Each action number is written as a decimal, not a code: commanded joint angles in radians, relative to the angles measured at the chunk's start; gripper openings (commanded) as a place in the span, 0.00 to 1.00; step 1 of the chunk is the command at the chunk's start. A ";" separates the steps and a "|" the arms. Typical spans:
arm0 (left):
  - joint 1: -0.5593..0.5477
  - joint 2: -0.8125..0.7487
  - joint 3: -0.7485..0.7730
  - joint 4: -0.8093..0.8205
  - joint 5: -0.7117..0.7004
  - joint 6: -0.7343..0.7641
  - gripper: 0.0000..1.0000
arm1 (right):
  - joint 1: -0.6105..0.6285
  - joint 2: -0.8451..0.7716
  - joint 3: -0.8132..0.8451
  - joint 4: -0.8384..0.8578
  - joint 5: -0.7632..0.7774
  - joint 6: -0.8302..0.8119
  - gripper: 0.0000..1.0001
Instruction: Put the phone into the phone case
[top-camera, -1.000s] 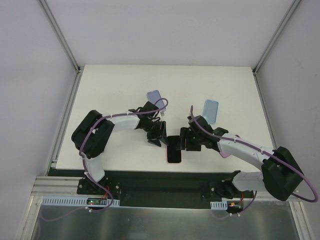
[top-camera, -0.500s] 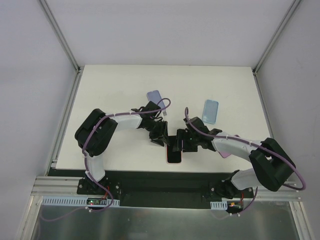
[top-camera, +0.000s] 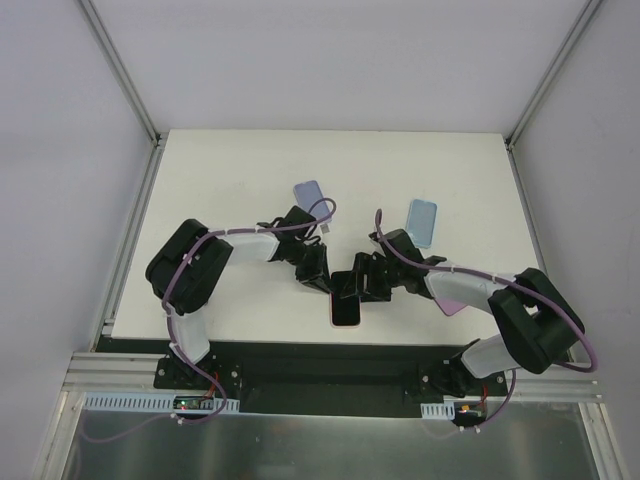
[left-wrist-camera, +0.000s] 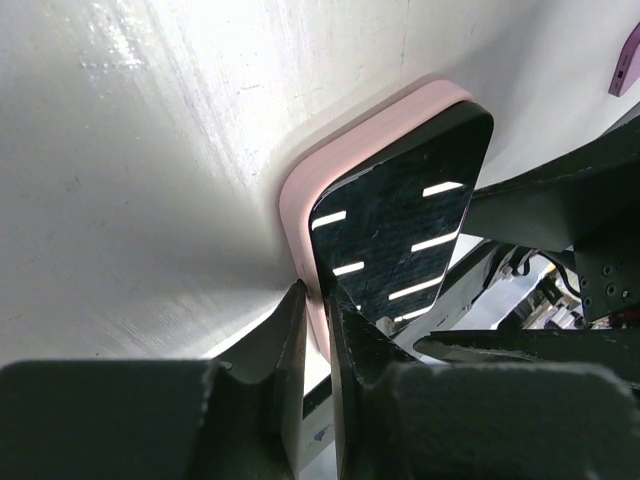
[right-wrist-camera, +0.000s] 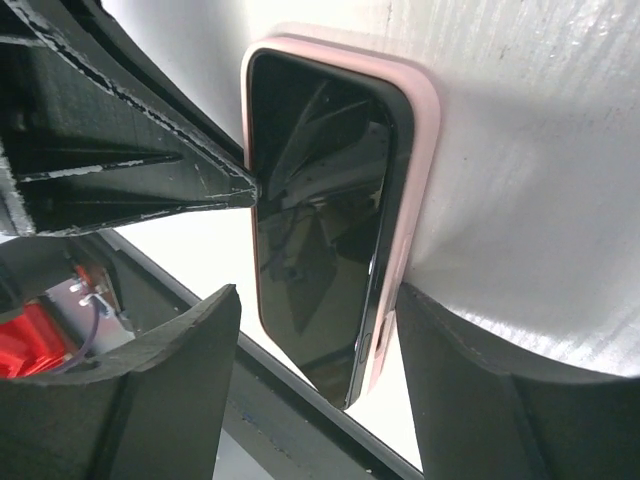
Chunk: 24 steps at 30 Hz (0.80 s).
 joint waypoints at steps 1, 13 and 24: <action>-0.021 -0.032 -0.054 0.045 0.067 -0.032 0.09 | -0.001 0.009 -0.021 0.297 -0.168 0.067 0.65; -0.020 -0.049 -0.095 0.104 0.089 -0.049 0.10 | -0.071 0.004 -0.097 0.489 -0.287 0.166 0.63; -0.009 -0.065 -0.108 0.118 0.086 -0.063 0.13 | -0.075 0.003 -0.110 0.535 -0.310 0.194 0.59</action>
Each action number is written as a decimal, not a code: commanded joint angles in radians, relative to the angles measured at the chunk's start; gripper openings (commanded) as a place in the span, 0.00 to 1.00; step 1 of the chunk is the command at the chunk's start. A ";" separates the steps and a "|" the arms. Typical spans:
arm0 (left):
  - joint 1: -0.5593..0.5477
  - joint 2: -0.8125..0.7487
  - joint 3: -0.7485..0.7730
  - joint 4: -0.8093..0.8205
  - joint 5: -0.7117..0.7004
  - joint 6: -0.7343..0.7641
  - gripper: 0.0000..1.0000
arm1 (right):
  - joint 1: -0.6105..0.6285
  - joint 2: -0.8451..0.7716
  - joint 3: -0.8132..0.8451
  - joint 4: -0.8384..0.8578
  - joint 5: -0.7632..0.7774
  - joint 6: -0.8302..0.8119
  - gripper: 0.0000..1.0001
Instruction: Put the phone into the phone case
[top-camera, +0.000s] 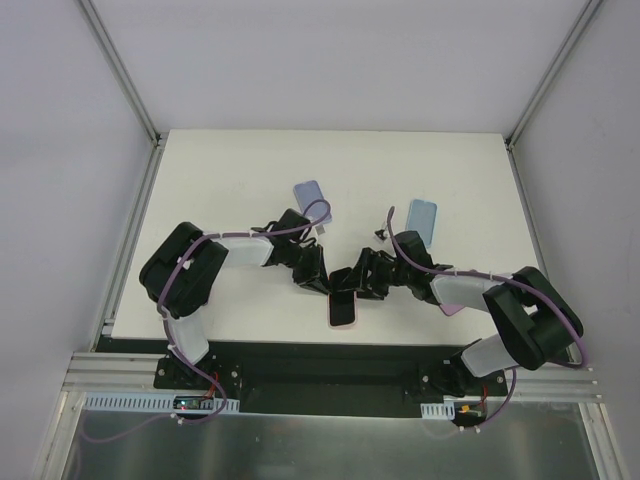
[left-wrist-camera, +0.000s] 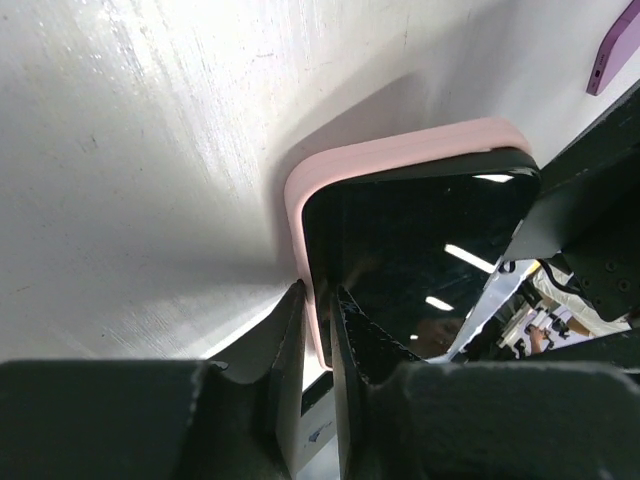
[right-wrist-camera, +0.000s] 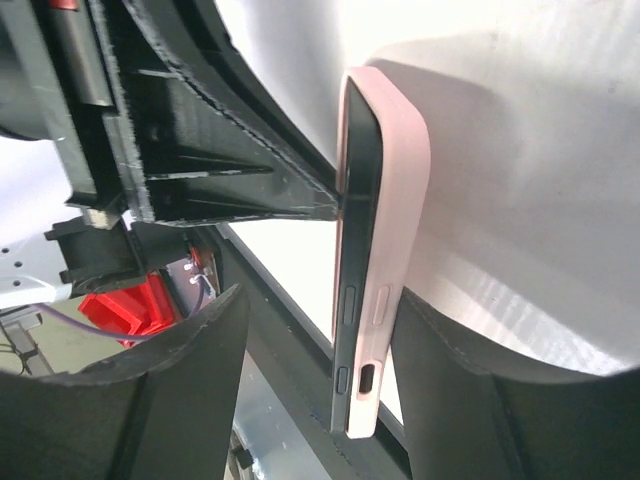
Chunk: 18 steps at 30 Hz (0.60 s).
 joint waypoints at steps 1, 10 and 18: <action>-0.024 -0.019 -0.023 0.020 0.065 -0.017 0.13 | 0.014 -0.007 0.019 0.189 -0.083 0.035 0.57; -0.023 -0.053 -0.046 0.019 0.052 -0.009 0.15 | 0.015 -0.003 0.038 0.051 0.007 -0.011 0.44; -0.020 -0.072 -0.054 0.020 0.048 -0.007 0.21 | 0.020 -0.024 0.080 -0.159 0.101 -0.088 0.11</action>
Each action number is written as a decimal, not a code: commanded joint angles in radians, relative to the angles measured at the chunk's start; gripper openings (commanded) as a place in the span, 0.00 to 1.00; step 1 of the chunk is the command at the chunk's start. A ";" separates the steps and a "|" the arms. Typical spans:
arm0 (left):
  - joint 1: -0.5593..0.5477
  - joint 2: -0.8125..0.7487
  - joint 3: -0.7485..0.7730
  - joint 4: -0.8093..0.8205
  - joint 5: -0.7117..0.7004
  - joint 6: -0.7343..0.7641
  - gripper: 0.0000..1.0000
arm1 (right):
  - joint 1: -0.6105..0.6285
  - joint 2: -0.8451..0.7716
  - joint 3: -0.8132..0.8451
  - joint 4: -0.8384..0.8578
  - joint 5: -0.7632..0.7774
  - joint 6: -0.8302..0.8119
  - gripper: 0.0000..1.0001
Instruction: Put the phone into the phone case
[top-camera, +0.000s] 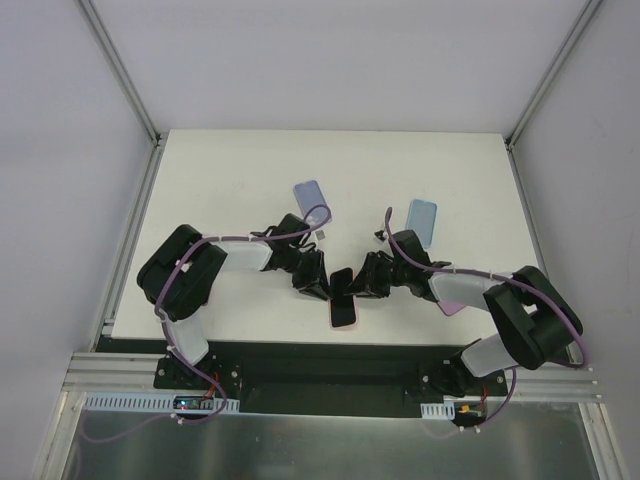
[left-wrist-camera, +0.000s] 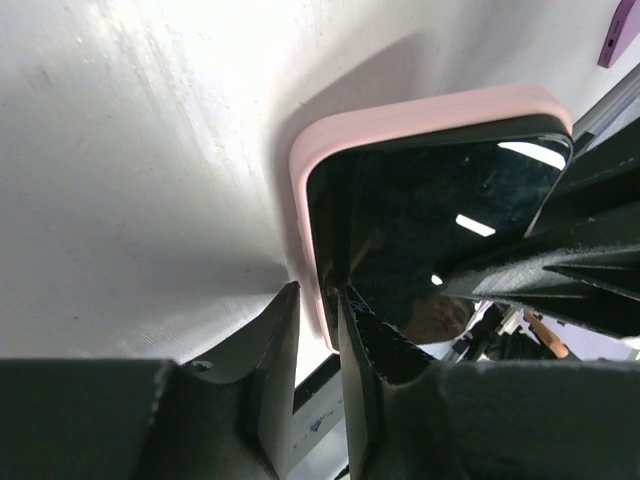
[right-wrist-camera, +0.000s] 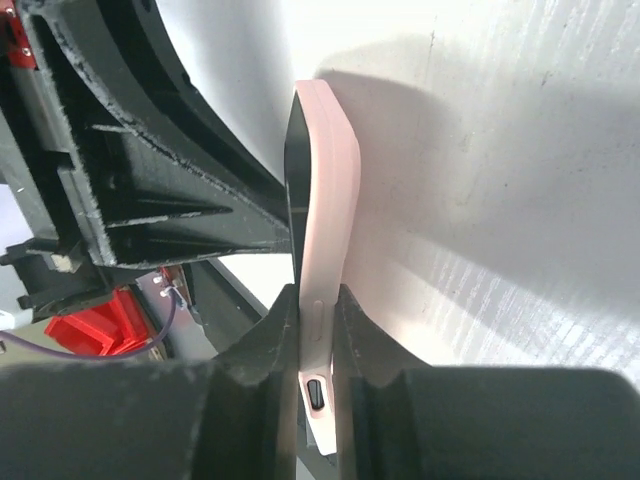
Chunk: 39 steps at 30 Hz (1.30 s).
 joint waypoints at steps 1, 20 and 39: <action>-0.008 -0.052 -0.012 0.002 0.033 -0.005 0.23 | 0.008 -0.032 0.056 -0.095 0.055 -0.055 0.10; 0.122 -0.380 -0.106 0.039 0.178 0.081 0.60 | 0.008 -0.196 0.125 -0.197 -0.012 -0.170 0.02; 0.078 -0.535 -0.269 0.706 0.389 -0.210 0.63 | -0.018 -0.576 0.087 -0.024 -0.167 0.023 0.01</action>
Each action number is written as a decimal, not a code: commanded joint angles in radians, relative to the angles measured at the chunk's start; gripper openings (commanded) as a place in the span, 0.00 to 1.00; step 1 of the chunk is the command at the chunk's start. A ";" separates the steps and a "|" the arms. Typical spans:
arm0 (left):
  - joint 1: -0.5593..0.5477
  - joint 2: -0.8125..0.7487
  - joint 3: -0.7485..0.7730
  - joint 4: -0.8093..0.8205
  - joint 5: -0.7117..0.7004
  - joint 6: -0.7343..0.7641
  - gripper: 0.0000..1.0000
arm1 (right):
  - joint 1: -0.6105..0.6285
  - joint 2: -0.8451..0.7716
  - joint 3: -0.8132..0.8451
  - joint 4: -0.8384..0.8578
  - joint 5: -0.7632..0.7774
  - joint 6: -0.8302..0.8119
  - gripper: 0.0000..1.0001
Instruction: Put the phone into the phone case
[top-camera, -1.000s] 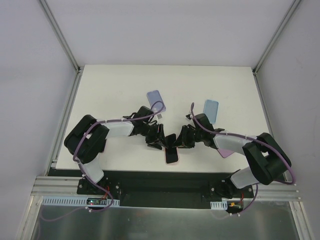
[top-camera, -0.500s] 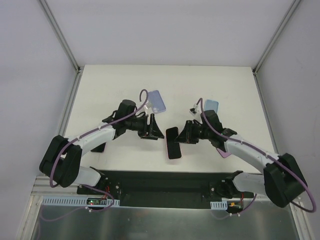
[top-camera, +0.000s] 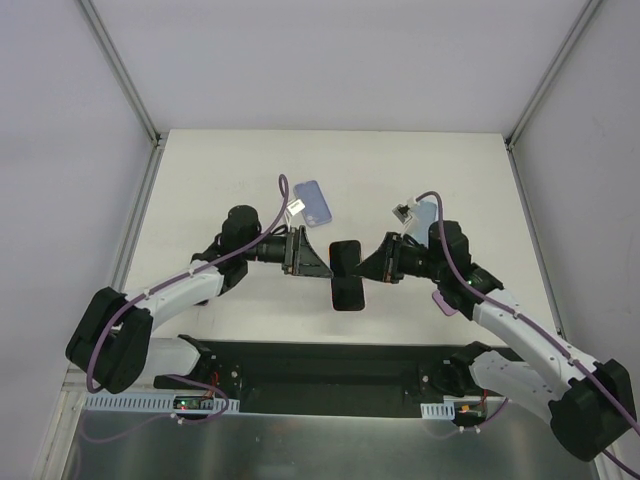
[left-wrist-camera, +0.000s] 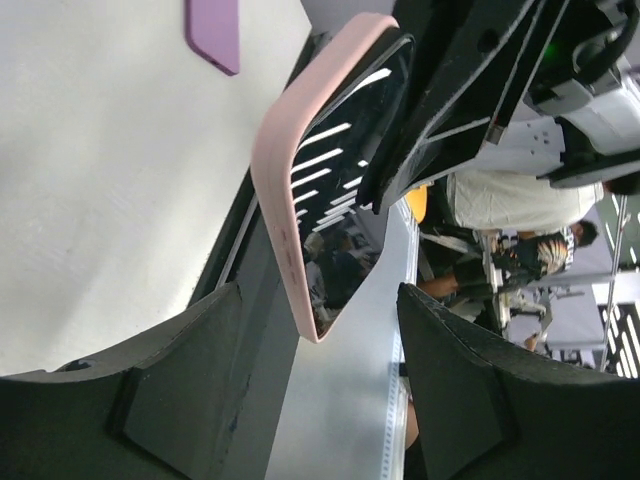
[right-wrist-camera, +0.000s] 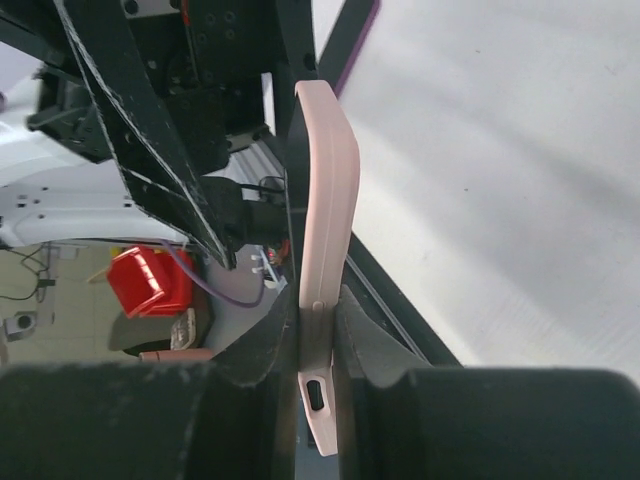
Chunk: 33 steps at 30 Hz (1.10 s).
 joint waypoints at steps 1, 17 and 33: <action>-0.044 -0.012 -0.013 0.214 0.034 -0.078 0.62 | 0.001 -0.050 0.000 0.185 -0.084 0.103 0.01; -0.099 0.071 -0.019 0.488 0.022 -0.246 0.19 | 0.010 -0.084 -0.057 0.270 -0.092 0.146 0.15; -0.099 0.072 0.015 0.584 0.046 -0.301 0.00 | 0.025 -0.226 -0.221 0.270 -0.161 0.080 0.59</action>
